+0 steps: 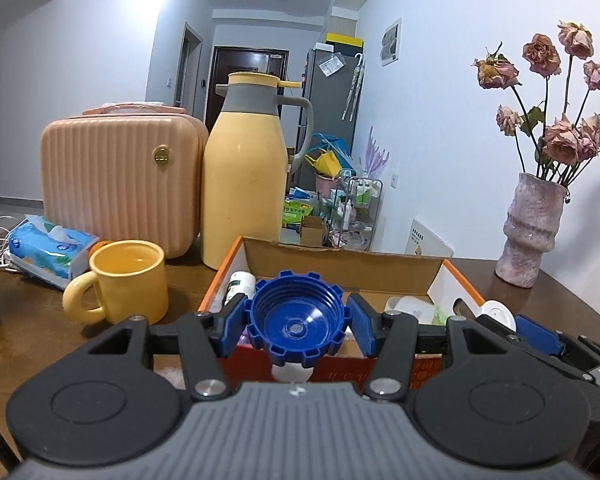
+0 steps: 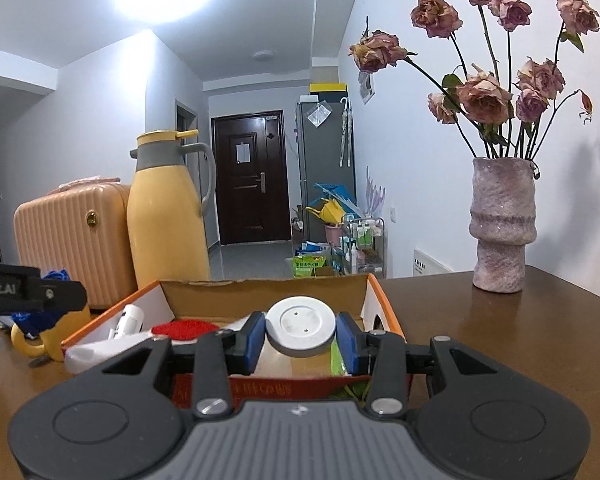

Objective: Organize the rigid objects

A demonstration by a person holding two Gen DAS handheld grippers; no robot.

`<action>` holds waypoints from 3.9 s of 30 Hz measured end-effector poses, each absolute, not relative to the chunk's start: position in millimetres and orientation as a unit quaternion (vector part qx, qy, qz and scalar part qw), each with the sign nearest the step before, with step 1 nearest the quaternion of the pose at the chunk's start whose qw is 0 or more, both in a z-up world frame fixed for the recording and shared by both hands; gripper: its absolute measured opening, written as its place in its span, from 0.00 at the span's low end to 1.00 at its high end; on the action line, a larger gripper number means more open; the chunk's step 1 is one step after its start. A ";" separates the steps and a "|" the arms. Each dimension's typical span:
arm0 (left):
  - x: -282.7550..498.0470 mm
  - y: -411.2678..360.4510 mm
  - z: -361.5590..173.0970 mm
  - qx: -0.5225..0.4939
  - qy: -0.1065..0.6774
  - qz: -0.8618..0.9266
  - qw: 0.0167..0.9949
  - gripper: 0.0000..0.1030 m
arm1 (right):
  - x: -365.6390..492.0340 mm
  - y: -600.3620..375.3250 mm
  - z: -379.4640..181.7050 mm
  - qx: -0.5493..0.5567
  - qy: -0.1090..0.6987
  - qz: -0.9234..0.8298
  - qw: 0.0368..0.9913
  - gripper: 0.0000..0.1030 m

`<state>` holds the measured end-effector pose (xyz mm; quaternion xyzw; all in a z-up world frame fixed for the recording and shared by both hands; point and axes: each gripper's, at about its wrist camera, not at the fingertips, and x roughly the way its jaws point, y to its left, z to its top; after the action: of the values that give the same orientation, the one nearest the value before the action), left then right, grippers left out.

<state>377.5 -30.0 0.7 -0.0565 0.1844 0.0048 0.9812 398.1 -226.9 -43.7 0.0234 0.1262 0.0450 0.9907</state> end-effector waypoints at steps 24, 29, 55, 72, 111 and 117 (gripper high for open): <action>454.0 -21.9 4.5 -0.063 0.181 0.023 0.981 0.53 | 475.4 -217.5 -44.0 0.034 0.125 0.045 0.991 0.37; 468.2 -18.8 2.0 -0.062 0.187 0.027 0.980 0.53 | 487.7 -215.6 -46.7 0.029 0.132 0.046 0.990 0.37; 515.5 -9.5 -14.3 -0.023 0.235 0.030 0.971 0.87 | 519.6 -217.3 -53.5 0.001 0.168 0.059 0.984 0.39; 512.6 -1.3 -15.2 -0.026 0.216 0.073 0.973 1.00 | 513.7 -223.3 -51.2 0.010 0.152 0.033 0.988 1.00; 356.3 4.7 -25.0 -0.004 0.192 0.073 0.979 1.00 | 353.9 -229.0 -54.2 -0.011 0.127 0.036 0.991 1.00; 304.5 3.5 -25.1 -0.005 0.197 0.063 0.978 1.00 | 296.4 -230.1 -51.6 -0.020 0.115 0.047 0.992 1.00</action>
<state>304.5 3.5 -25.1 -0.0052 0.1971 0.0629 0.9784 296.4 -230.1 -51.6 -0.0198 0.1150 0.0466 0.9921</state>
